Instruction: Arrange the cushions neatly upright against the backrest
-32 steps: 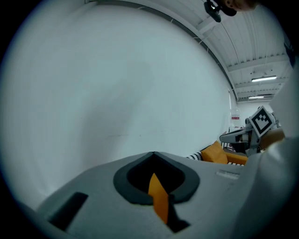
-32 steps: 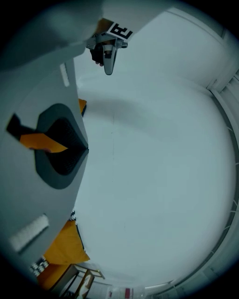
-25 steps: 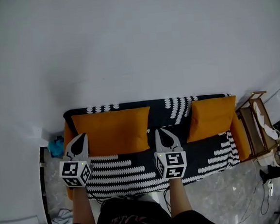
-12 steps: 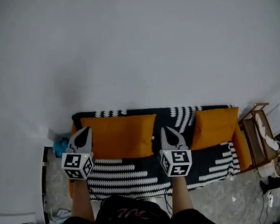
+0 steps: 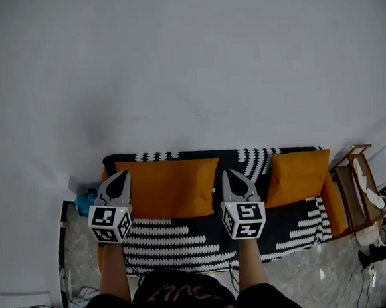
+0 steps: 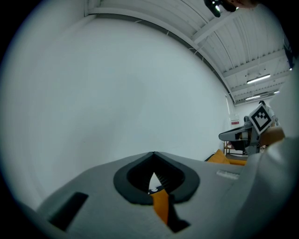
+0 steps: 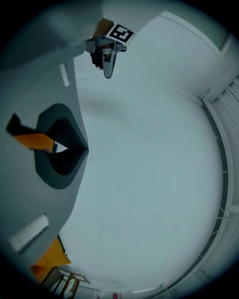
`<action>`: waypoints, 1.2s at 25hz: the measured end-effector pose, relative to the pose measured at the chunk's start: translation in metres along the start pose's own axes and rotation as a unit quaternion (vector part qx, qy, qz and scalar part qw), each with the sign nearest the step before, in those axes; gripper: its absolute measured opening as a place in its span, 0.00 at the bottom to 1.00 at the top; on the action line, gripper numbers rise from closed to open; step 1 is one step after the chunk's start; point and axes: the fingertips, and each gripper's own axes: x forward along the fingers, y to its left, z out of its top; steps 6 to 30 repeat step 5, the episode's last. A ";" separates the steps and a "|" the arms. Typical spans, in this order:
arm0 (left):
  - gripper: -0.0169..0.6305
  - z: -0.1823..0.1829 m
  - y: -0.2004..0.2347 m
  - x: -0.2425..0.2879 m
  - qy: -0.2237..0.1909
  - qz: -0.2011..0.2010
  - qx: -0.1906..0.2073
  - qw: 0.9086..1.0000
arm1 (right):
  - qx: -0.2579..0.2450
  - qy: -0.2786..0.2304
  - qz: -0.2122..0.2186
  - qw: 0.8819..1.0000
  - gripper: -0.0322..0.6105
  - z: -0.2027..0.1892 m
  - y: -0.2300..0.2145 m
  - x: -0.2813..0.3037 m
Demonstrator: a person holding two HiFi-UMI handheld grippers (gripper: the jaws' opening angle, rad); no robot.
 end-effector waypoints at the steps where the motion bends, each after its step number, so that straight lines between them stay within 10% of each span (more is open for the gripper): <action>1: 0.03 0.000 0.001 -0.001 0.000 0.000 0.000 1.000 | -0.001 0.000 0.000 1.000 0.07 0.001 0.001 0.000; 30: 0.03 0.001 0.006 -0.005 -0.002 0.004 -0.006 1.000 | -0.004 -0.001 0.003 1.000 0.07 0.003 0.007 0.001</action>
